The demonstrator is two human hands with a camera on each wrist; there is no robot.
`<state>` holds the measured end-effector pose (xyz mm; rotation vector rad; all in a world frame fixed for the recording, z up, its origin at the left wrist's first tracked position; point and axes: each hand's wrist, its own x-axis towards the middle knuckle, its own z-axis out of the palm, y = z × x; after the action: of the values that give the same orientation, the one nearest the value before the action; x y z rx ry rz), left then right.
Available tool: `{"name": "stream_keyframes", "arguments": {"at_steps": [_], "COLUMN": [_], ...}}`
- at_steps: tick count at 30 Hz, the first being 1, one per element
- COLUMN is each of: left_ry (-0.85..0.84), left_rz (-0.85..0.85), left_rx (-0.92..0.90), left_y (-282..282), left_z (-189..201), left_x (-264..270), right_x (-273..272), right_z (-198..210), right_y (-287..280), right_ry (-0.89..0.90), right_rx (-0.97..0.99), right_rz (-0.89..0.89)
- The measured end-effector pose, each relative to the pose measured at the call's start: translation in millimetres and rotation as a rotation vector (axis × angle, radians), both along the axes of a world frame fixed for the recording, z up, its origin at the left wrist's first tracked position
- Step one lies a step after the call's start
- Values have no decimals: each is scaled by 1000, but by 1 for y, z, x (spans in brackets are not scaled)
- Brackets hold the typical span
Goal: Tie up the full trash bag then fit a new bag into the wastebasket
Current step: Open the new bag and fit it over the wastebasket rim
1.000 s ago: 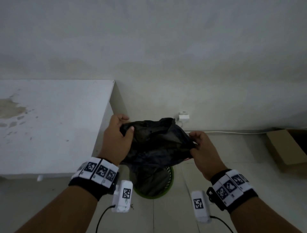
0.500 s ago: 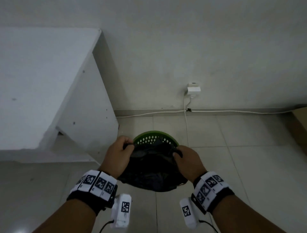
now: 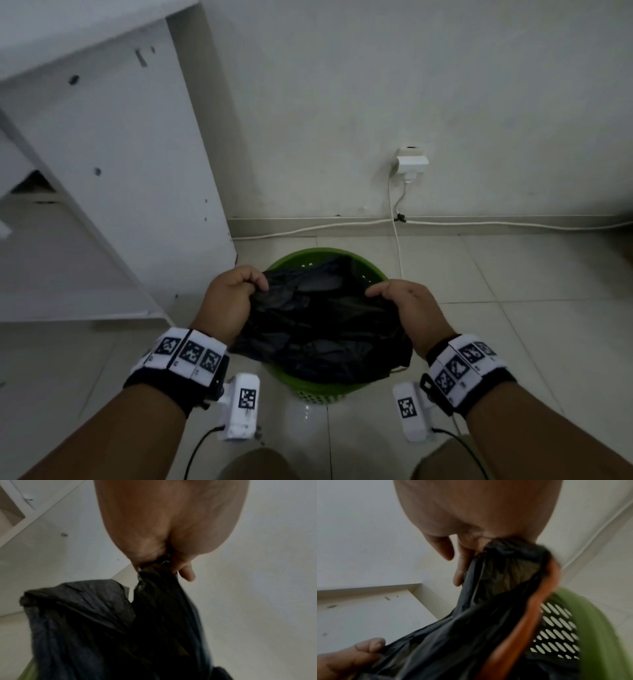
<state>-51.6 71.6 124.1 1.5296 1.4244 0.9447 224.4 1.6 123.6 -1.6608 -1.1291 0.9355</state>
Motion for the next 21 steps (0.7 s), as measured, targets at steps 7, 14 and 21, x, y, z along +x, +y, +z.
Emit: {"name": "stream_keyframes", "arguments": {"at_steps": [7, 14, 21], "left_ry": [485, 645, 733], "left_rz": [-103, -138, -261], "left_rx": [111, -61, -363], "left_y": [51, 109, 161], "left_z": [-17, -31, -56], "left_x": [-7, 8, 27], "right_x": [42, 66, 70], "right_z": [-30, -44, -52], "right_y": [32, 94, 146], "right_ry": [-612, -522, -500], "right_rx": [3, -172, -530], "right_rz": [26, -48, 93]}}
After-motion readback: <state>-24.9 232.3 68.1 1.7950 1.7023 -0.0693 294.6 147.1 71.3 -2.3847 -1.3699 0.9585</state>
